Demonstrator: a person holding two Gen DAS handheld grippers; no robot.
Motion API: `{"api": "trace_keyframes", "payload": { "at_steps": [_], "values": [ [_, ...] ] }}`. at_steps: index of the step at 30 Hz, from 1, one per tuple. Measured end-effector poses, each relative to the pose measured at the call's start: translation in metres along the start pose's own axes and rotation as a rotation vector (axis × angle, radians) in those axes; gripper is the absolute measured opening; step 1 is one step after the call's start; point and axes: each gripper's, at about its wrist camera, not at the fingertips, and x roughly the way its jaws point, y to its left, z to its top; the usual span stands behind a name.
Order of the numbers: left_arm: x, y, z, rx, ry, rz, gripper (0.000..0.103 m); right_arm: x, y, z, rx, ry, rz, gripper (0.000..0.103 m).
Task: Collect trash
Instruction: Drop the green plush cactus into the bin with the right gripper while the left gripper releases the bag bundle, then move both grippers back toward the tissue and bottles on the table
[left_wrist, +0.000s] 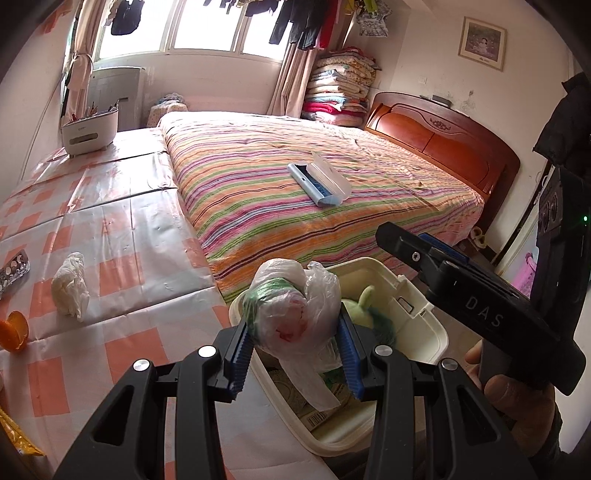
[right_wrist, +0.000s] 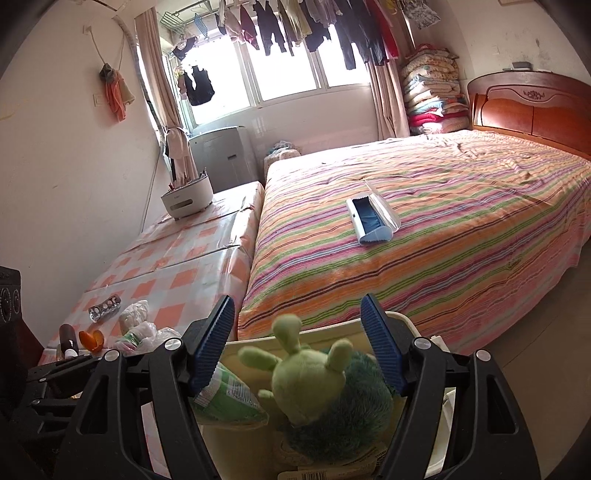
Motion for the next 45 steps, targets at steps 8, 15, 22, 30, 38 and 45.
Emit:
{"api": "trace_keyframes", "payload": {
  "at_steps": [8,15,22,30,38,45],
  "values": [
    [0.006,-0.007,0.0,0.012,0.013,-0.011,0.041,-0.001,-0.004,0.001,0.025,-0.004,0.003,0.07],
    [0.011,-0.012,-0.002,0.025,0.027,-0.015,0.041,-0.001,-0.006,0.002,0.038,-0.012,0.0,0.07],
    [0.015,-0.015,-0.003,0.047,0.041,-0.002,0.043,-0.001,-0.01,0.002,0.062,-0.013,-0.002,0.074],
    [0.017,-0.018,-0.007,0.056,0.047,0.0,0.056,-0.002,-0.013,-0.001,0.07,-0.006,0.002,0.075],
    [0.0,-0.02,-0.004,0.086,-0.031,0.071,0.079,0.0,-0.011,-0.002,0.07,-0.003,0.003,0.076],
    [-0.005,-0.008,-0.002,0.063,-0.028,0.095,0.079,0.005,-0.002,-0.004,0.059,0.011,0.01,0.079]
  ]
}}
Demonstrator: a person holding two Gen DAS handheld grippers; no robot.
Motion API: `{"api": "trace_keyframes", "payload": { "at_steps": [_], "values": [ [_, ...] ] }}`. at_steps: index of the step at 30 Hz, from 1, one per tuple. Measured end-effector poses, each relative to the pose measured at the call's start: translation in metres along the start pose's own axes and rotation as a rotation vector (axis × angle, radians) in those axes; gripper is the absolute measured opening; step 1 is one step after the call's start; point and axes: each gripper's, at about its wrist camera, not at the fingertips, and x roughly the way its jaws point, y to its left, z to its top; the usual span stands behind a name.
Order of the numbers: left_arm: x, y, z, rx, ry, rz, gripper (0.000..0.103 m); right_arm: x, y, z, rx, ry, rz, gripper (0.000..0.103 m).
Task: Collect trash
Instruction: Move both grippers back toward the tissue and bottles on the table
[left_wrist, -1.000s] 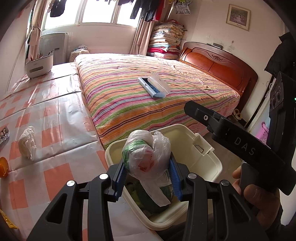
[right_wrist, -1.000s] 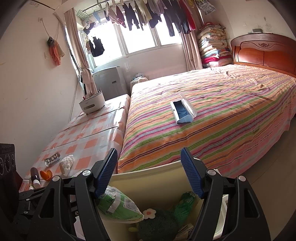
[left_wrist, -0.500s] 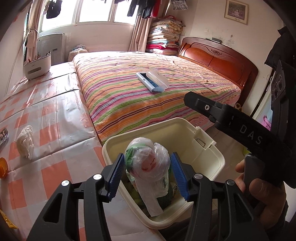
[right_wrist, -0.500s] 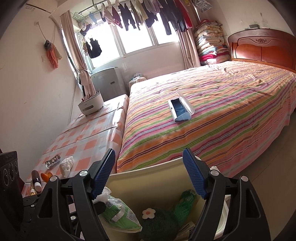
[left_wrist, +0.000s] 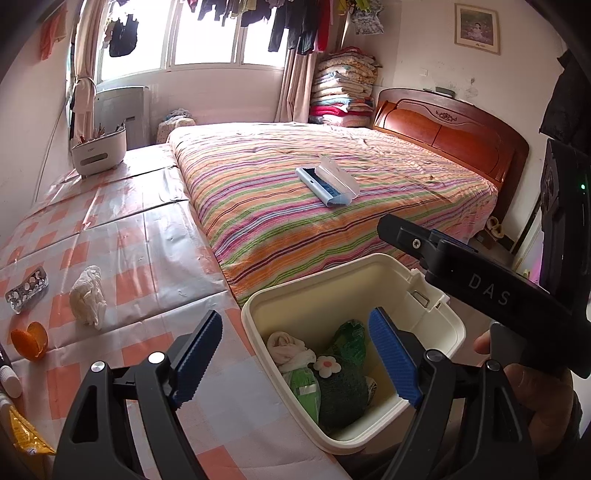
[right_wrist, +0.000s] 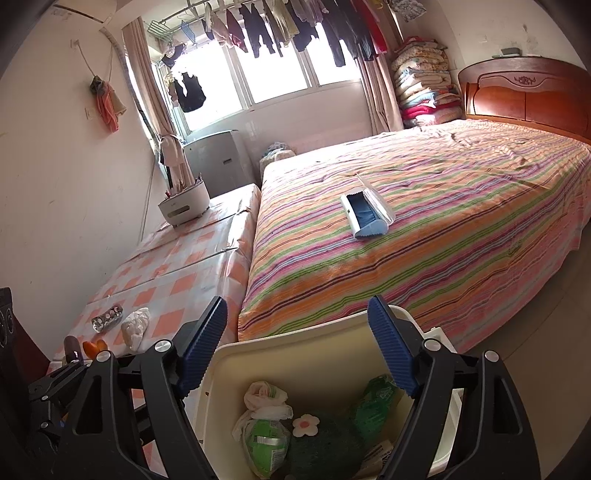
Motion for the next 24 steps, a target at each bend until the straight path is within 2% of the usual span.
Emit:
{"api": "trace_keyframes", "payload": {
  "at_steps": [9,24],
  "values": [
    [-0.011,0.025,-0.001,-0.057,-0.005,0.032,0.079,0.007,0.016,-0.002,-0.016,0.016,0.019,0.088],
    [-0.051,0.085,-0.009,-0.166,-0.061,0.127,0.079,0.029,0.064,-0.012,-0.084,0.083,0.093,0.089]
  ]
}}
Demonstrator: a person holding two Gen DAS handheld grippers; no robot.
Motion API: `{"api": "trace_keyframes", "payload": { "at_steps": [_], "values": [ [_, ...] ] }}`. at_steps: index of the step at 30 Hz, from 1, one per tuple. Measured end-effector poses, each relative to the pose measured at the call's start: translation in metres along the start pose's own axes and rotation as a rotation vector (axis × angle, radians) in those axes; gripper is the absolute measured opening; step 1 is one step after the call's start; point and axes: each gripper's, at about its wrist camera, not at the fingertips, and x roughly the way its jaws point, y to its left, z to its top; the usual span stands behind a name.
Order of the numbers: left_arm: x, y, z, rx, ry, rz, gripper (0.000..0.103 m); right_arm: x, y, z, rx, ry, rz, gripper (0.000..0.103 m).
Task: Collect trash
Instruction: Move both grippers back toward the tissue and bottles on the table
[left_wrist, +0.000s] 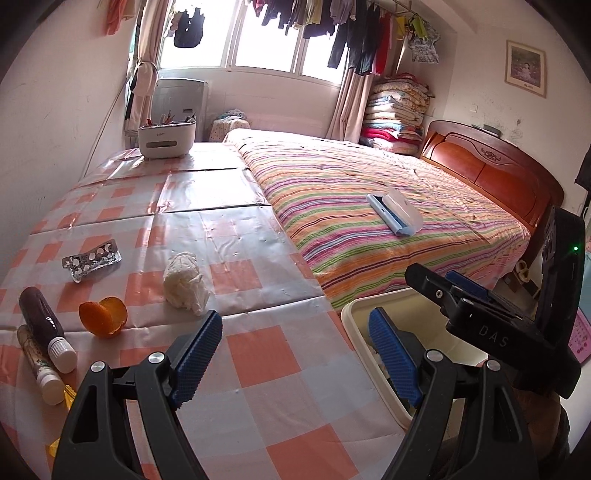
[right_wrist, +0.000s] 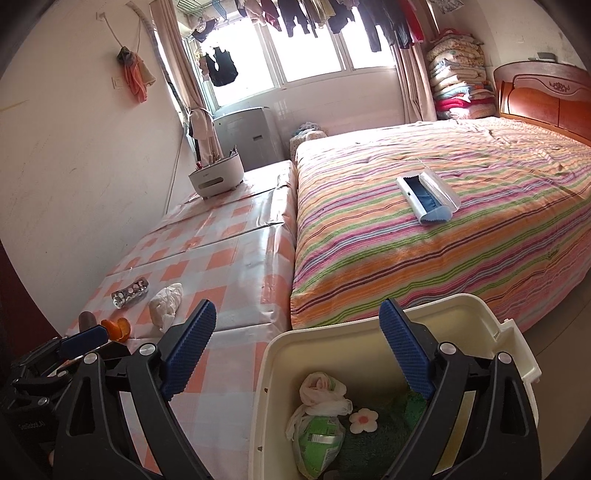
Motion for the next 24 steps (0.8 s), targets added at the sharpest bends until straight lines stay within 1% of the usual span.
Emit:
{"api": "trace_keyframes", "payload": {
  "at_steps": [6,16,24],
  "values": [
    [-0.017,0.034,0.002,-0.065,-0.031,0.05,0.079,0.01,0.023,-0.001,-0.029,0.02,0.031,0.089],
    [-0.043,0.083,-0.005,-0.126,-0.066,0.164,0.079,0.03,0.063,-0.005,-0.075,0.063,0.098,0.089],
    [-0.062,0.117,-0.014,-0.19,-0.072,0.21,0.079,0.047,0.093,-0.011,-0.111,0.105,0.14,0.089]
  ]
}}
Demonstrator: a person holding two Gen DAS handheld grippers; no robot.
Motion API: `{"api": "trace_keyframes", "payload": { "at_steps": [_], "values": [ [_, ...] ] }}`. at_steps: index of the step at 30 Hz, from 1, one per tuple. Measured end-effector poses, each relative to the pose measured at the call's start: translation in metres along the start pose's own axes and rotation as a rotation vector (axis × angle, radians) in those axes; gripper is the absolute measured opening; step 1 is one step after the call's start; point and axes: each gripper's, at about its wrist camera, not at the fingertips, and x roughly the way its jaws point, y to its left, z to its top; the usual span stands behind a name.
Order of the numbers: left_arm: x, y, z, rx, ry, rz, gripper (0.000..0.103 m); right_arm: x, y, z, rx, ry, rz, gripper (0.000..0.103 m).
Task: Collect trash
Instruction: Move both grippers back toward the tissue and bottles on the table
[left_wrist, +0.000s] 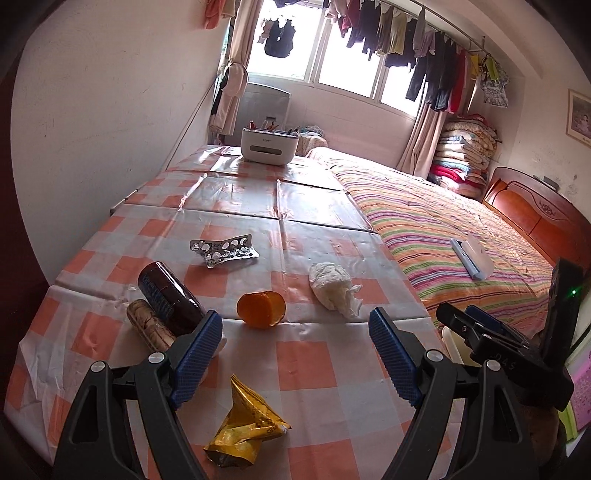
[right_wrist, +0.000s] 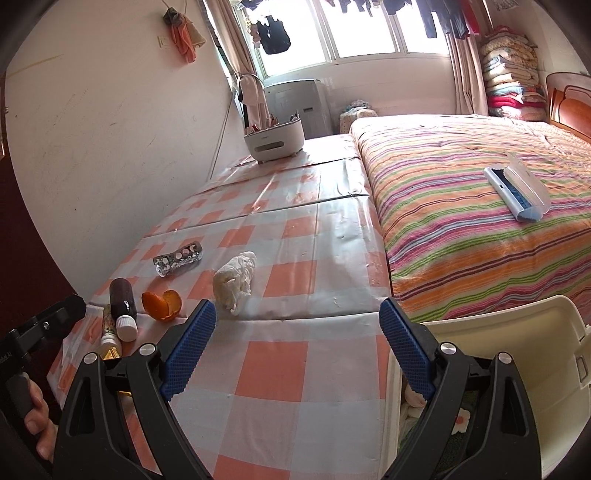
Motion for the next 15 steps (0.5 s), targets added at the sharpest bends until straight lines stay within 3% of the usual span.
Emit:
{"api": "trace_keyframes", "payload": {
  "at_steps": [15],
  "values": [
    [-0.01,0.065,-0.01,-0.127,0.018,0.082,0.079,0.029,0.047,-0.006,-0.064,0.058,0.063,0.089]
  ]
}}
